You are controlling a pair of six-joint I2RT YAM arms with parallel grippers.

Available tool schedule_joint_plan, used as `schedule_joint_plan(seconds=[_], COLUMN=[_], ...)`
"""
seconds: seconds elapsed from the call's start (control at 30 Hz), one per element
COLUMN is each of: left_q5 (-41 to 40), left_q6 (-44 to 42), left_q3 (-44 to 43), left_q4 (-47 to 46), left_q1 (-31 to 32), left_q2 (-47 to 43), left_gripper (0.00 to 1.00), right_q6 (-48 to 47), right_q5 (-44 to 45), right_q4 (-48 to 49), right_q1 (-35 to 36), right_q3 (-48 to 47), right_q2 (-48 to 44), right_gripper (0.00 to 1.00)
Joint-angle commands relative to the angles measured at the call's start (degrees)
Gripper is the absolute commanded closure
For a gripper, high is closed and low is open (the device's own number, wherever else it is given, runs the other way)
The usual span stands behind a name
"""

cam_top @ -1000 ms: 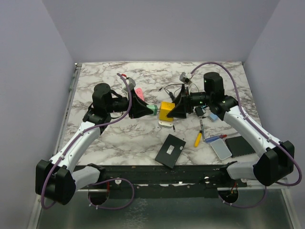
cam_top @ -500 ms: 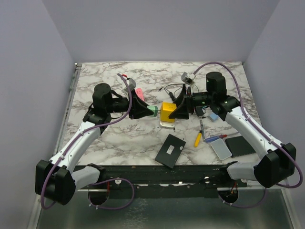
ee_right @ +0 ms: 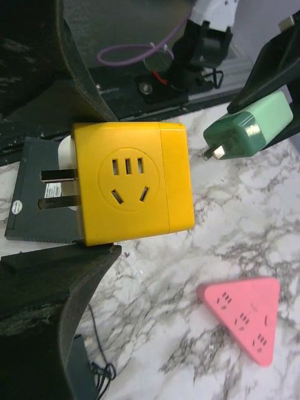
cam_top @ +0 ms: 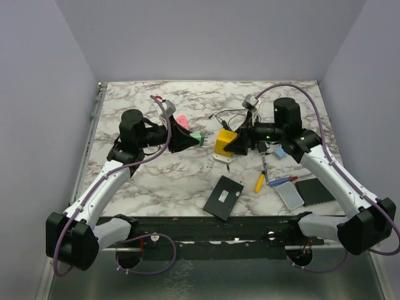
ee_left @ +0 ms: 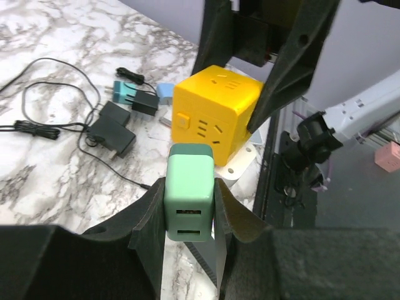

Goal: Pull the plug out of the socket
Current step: Remove the plug from the socket, then place the plug at the center of the board.

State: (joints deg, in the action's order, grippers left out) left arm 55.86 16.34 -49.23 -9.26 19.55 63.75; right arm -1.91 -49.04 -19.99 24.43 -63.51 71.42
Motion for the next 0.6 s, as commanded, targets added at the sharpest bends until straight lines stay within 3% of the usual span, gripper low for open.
schedule_joint_plan(seconds=[0.0,0.2,0.33,0.47,0.57], left_q5=[-12.0,-31.7,-41.8,-46.6,-54.5], left_q6=[-1.3,4.5,8.8,16.2,17.0], left_q3=[0.7,1.5,1.9,4.2,4.0], left_q4=[0.3,1.9,0.7,-8.4,-11.9], left_q1=[-0.1,3.9,11.9,18.1,23.9], left_q2=[-1.4,1.0,4.8,11.5,16.4], left_gripper=[1.00,1.00,1.00,1.00,1.00], right_q6=[3.3,9.4,11.3,11.9,12.2], right_q5=[13.0,31.9,29.8,31.5,31.5], right_q4=[3.1,9.6,14.4,14.4,14.7], right_q1=[-0.3,-0.3,-0.3,-0.4,-0.3], right_q3=[1.2,6.4,9.4,10.3,11.3], right_q2=[-5.2,-11.9,-17.3,-20.0,-22.0], right_gripper=[1.00,1.00,1.00,0.99,0.99])
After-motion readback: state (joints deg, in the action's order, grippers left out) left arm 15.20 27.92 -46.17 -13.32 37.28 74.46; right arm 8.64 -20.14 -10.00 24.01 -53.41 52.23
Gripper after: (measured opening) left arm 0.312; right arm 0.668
